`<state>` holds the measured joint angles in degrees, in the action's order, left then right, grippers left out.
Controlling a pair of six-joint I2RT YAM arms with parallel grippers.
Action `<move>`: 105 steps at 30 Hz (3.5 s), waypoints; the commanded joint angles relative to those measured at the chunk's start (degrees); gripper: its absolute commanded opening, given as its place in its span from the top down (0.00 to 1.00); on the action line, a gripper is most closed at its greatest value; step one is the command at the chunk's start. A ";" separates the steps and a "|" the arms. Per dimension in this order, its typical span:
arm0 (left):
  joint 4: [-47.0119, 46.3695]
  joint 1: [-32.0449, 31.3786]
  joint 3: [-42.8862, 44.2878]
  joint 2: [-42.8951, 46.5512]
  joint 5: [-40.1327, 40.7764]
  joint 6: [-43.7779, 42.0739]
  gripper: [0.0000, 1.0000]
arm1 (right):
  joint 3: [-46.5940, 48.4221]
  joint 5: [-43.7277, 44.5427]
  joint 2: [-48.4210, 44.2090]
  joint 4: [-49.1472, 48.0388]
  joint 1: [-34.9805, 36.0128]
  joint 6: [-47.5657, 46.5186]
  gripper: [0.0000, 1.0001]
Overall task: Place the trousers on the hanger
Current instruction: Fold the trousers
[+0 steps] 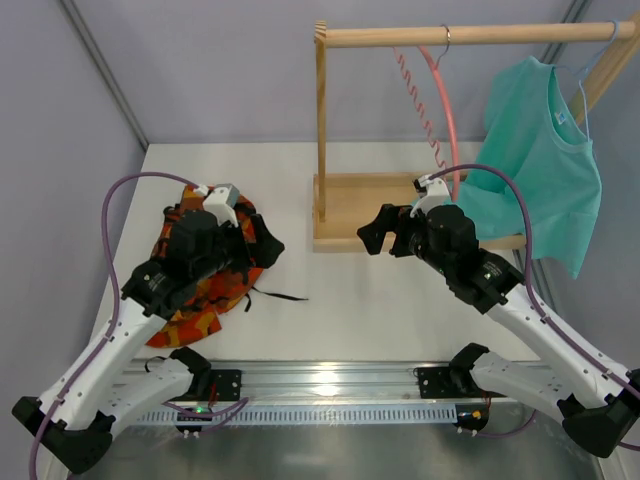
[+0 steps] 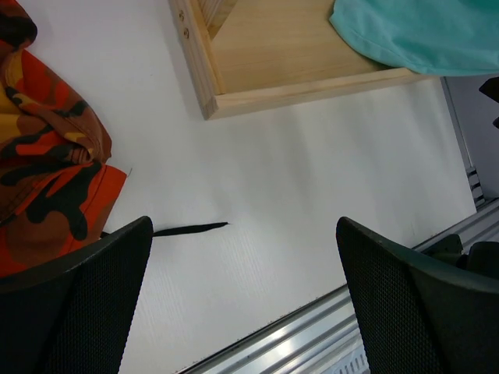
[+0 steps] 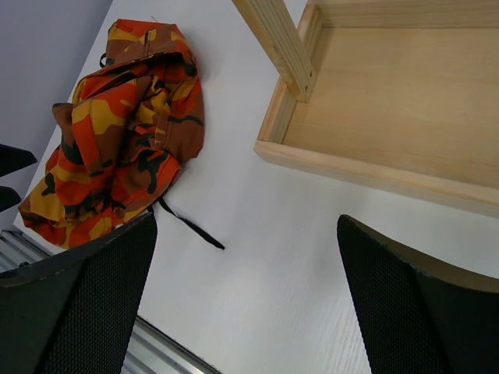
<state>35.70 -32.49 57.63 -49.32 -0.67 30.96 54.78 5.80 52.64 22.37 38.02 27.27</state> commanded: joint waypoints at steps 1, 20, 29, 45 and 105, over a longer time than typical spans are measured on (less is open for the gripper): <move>0.51 0.15 0.21 -0.25 0.14 -0.99 0.00 | 1.02 0.26 -0.17 -3.13 -0.05 1.30 0.00; 16.68 26.02 13.93 -21.52 20.46 7.79 0.00 | 10.25 -1.50 17.74 -9.10 9.34 0.86 0.07; 7.90 36.80 4.87 -23.18 11.48 10.61 0.02 | 17.89 -4.30 41.02 -22.11 13.83 0.69 0.23; 0.76 37.41 3.98 -34.18 0.94 8.68 0.70 | 40.92 -9.85 75.32 -23.09 15.68 -6.35 0.27; -0.38 37.32 8.29 -27.23 0.57 4.99 0.44 | 32.48 14.06 55.36 -8.66 16.30 -1.95 0.43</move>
<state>34.59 4.60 63.00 -77.10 -2.70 38.04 83.40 19.27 106.91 18.11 54.26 26.89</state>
